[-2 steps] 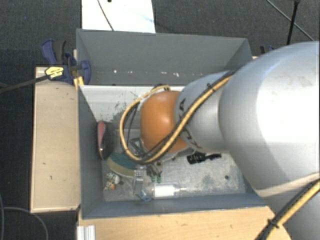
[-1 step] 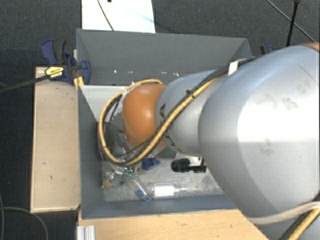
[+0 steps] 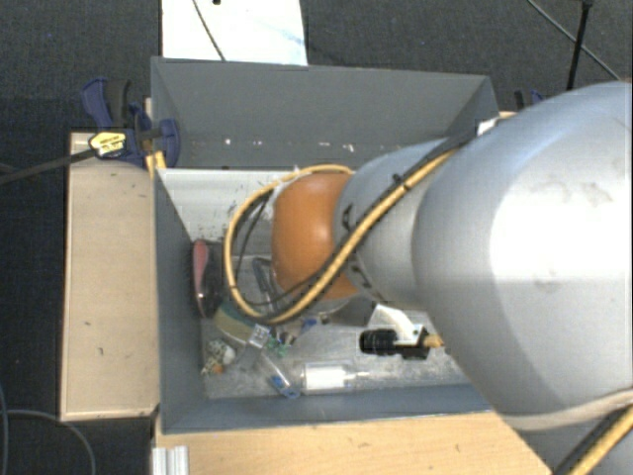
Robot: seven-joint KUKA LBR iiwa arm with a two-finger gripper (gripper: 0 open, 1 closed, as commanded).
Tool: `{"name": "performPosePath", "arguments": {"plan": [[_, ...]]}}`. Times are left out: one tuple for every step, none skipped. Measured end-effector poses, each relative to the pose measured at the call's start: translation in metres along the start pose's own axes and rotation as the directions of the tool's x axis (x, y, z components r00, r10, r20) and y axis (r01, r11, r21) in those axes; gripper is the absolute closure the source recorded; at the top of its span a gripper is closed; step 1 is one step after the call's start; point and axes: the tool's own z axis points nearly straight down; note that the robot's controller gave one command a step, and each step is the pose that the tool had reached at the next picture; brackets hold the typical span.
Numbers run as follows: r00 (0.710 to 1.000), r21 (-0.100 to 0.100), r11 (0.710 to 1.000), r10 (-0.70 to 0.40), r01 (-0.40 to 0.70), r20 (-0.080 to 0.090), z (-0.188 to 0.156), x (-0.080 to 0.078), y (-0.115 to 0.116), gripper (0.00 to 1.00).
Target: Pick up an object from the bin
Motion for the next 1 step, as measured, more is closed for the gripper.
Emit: {"name": "performPosePath", "arguments": {"plan": [[0.985,-0.007,0.985,0.174,-0.174,0.003,0.0286,-0.0041,-0.0038,0.0]]}}
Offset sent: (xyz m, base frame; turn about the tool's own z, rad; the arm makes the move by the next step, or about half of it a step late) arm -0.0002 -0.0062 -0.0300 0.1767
